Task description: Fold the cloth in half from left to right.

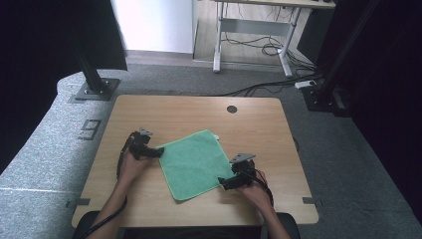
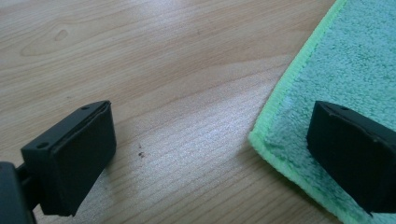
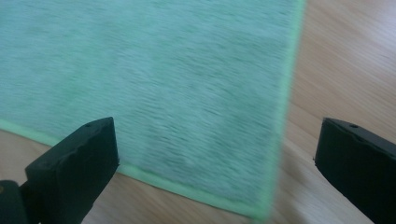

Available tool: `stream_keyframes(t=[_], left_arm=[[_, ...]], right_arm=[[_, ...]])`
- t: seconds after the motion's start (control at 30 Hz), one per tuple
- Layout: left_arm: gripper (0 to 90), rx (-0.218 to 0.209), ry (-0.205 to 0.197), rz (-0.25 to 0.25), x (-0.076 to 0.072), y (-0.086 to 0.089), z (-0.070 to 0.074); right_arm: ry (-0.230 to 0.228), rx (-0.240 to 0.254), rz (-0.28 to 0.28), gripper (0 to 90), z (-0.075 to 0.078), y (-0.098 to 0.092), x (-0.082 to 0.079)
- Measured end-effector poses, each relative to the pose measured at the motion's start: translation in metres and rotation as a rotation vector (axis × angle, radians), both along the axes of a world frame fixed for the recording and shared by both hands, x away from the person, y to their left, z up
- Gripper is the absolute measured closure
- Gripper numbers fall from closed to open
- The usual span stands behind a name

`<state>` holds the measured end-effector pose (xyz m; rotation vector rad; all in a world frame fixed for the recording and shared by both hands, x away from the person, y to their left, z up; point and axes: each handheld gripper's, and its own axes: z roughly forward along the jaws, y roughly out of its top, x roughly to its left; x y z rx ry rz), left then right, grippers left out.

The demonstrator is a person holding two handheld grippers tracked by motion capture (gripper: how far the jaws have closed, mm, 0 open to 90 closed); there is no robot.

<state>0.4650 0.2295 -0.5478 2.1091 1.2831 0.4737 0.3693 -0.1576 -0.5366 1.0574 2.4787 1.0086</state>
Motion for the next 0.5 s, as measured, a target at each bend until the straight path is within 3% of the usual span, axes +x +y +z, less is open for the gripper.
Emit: stream_keyframes(t=[0.2,0.5], left_arm=[[2.0,0.001,0.001,-0.003,0.0,0.0,0.0],[2.0,0.001,0.001,-0.004,0.0,0.0,0.0]], right_arm=[[0.009,0.025,0.1,0.0,0.003,0.03,-0.008],[0.013,0.016,0.246,0.0,0.006,0.073,-0.027]])
